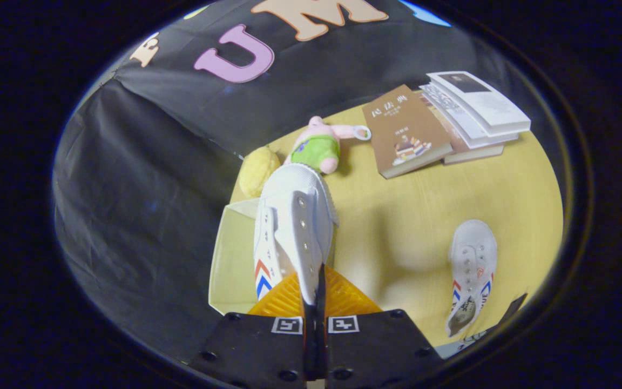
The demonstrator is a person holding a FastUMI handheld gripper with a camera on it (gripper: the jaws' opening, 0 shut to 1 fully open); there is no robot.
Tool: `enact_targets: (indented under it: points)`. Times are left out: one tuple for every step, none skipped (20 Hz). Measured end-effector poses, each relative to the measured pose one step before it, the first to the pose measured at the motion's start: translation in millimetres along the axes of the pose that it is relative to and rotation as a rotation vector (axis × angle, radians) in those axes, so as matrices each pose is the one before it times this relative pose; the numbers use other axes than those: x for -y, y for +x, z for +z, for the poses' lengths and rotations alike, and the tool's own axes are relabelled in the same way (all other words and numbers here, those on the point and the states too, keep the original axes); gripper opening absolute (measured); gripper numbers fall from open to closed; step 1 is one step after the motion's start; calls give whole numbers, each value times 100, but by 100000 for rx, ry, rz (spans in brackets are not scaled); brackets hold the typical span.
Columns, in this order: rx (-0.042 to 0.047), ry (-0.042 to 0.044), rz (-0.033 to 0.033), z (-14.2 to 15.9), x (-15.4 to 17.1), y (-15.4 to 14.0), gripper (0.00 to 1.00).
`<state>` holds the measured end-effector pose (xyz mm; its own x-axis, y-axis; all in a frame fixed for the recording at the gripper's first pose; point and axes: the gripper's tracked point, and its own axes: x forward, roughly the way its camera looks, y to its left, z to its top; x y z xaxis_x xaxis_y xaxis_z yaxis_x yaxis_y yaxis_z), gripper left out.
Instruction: Open the storage box then place both shoes into the box .Put the left shoe in first, then the right shoe, with the right side of both shoes facing outward in a uniform manner.
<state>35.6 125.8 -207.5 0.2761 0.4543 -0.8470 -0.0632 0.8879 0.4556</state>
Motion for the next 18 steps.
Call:
enact_targets:
  points:
    - [604,-661,353,265,-999,-189,4]
    - [1055,-215,143,227,-910,-46,4]
    - [48,-431,147,-89,-852,136,4]
    - [-11,-538,123,-104,-873,244,3]
    - [-236,-595,228,-233,-894,370,3]
    - [-569,-505,514,-265,-999,517,3]
    - [-658,-255,857,-397,-1072,607,4]
    - [-432,35,993,-307,-1091,716,3]
    - [-852,61,852,-362,-994,732,3]
    - [-786,-190,619,-327,-882,829,3]
    - [-866,-395,316,-247,-677,863,3]
    - [-1057,-315,-36,-306,-435,1014,3]
    - [-998,3,-434,-425,-298,987,3]
    - [-869,51,-997,-367,-212,958,3]
    - [-837,-74,-1352,-471,-191,850,4]
    - [-1145,-420,-1500,-536,-195,901,4]
    - [-1373,-32,-1867,-681,-184,896,4]
    - [-1505,92,-2185,-589,79,994,4]
